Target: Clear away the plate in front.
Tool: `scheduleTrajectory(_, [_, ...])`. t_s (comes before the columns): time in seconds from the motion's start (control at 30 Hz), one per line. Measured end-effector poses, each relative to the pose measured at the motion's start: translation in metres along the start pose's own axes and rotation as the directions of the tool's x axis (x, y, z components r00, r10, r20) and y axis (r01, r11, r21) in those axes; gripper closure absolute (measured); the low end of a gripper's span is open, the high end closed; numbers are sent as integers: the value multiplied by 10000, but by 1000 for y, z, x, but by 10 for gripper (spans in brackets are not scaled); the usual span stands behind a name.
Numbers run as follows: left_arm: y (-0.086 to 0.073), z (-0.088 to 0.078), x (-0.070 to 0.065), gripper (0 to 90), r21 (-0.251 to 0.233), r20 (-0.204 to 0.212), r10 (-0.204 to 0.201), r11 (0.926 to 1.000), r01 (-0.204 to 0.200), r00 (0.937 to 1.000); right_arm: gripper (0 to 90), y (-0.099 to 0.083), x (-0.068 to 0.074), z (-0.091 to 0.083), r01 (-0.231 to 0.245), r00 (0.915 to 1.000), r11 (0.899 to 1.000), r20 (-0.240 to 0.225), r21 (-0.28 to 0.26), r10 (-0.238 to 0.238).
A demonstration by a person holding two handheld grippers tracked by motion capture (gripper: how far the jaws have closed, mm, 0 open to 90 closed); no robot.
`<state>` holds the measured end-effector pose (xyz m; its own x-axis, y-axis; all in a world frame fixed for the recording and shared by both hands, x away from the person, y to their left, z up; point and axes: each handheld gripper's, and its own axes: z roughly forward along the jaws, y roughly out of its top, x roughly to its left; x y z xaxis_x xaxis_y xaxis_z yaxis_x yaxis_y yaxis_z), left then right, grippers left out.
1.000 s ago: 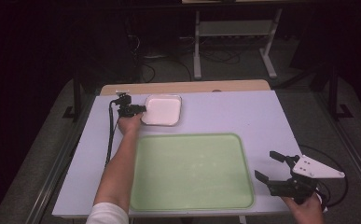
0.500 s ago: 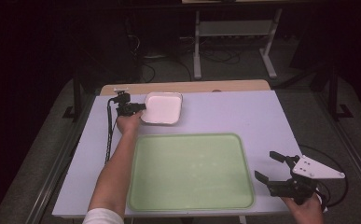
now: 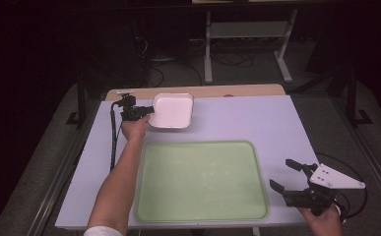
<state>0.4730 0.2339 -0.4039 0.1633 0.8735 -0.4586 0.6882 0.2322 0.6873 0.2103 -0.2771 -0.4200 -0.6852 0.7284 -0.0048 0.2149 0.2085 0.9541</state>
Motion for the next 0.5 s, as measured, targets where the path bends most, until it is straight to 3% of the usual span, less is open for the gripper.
scheduleTrajectory(0.5, [-6, -18, -1, 885, -140, 71, -133, 9998, 134, 9999, 137, 0, 0, 0, 11, 10000, 10000, 66, 14, -11])
